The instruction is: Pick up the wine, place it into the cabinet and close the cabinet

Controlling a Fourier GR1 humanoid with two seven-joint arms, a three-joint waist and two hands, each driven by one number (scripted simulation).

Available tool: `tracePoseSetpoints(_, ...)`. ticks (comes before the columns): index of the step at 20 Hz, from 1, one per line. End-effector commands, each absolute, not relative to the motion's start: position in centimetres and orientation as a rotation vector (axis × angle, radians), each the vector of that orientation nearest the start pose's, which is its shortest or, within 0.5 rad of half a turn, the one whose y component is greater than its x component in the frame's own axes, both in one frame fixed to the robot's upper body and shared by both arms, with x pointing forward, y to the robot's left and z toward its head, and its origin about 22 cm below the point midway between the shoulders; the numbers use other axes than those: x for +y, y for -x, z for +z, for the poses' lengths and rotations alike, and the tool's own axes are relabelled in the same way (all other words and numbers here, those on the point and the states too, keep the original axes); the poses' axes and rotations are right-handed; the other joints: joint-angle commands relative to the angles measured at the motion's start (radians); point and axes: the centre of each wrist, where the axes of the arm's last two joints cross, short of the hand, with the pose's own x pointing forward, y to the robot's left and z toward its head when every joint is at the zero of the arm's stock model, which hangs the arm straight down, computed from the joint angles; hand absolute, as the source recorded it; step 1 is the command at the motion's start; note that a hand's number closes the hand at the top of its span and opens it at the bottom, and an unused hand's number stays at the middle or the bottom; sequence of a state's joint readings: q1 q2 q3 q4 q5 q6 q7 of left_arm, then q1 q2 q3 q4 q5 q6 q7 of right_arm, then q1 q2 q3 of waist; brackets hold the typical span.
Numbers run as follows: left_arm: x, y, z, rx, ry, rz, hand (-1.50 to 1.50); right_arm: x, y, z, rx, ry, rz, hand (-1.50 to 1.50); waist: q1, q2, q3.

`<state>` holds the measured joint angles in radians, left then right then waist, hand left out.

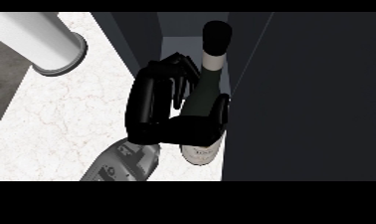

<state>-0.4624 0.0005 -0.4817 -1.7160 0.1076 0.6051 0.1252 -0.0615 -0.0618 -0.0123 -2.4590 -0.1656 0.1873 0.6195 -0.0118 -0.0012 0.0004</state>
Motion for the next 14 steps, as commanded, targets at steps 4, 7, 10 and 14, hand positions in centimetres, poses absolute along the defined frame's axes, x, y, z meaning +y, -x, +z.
tracePoseSetpoints(4, 6.0, -25.6, 13.7, -1.910, 0.213, 0.054, 1.50, -23.1, -13.0, 21.5, -1.908, -0.237, 0.275, -1.50, 0.007, -0.003, 0.000)
tracePoseSetpoints(7, 5.3, -28.9, 13.1, -1.933, 0.167, 0.050, 1.50, -23.5, -12.7, 20.8, -1.941, -0.248, 0.297, -1.50, -0.007, 0.001, 0.000)
tracePoseSetpoints(10, 4.9, -29.4, 13.5, -1.909, 0.156, 0.076, 1.50, -23.8, -13.0, 21.1, -1.935, -0.236, 0.306, -1.50, -0.006, 0.000, 0.000)
tracePoseSetpoints(14, 5.5, -29.4, 10.1, -1.909, 0.190, 0.100, 1.50, -22.7, -13.8, 21.2, -1.936, -0.256, 0.279, -1.50, -0.004, 0.002, -0.001)
